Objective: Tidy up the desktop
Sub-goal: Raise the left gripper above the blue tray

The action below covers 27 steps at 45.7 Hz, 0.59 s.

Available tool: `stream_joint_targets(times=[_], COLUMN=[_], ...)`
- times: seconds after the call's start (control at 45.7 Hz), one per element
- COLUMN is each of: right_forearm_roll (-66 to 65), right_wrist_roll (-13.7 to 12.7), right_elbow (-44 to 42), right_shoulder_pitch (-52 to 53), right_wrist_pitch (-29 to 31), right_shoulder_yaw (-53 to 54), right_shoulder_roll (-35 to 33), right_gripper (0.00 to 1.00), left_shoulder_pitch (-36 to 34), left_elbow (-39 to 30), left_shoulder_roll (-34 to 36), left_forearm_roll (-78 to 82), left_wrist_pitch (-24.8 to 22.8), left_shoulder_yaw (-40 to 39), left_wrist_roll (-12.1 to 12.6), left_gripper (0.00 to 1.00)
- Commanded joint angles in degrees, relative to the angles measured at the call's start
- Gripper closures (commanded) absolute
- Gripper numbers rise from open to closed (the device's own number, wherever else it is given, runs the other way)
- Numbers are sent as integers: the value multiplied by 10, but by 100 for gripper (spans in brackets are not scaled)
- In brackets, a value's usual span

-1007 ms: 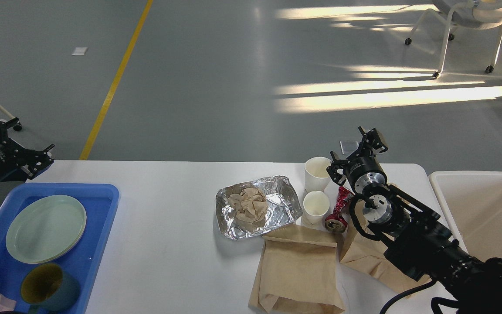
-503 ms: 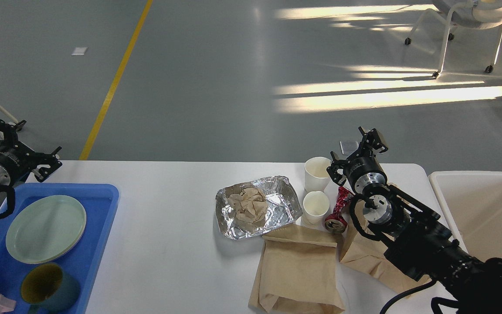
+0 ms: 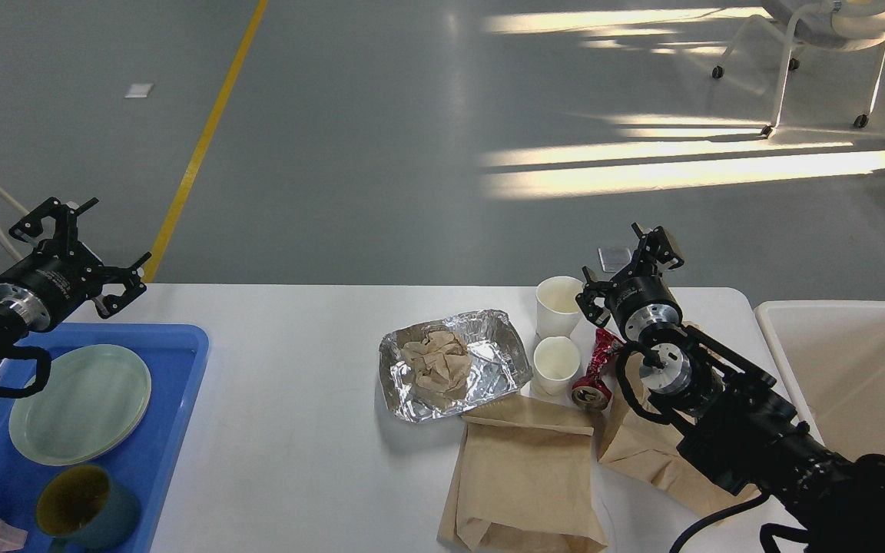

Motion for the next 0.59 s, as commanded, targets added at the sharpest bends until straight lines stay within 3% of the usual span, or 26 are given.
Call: stream_joint_targets(times=[0.0, 0.306, 0.569], right_forearm_roll=[0, 0, 0], right_wrist_roll=[0, 0, 0], right_elbow=[-1, 0, -1], right_shoulder_pitch=[0, 0, 0], right_wrist_pitch=[0, 0, 0], right_shoulder_yaw=[0, 0, 0], right_shoulder_roll=[0, 0, 0], right_gripper=[0, 0, 0], left_shoulder_pitch=[16, 40, 64], left_elbow=[0, 0, 0], left_shoulder_roll=[1, -7, -58], left_forearm_roll=[0, 0, -2], left_wrist_pitch=[-12, -82, -83], left_shoulder_yaw=[-1, -2, -13], left_wrist_roll=[-2, -8, -35], left_gripper=[4, 4, 4])
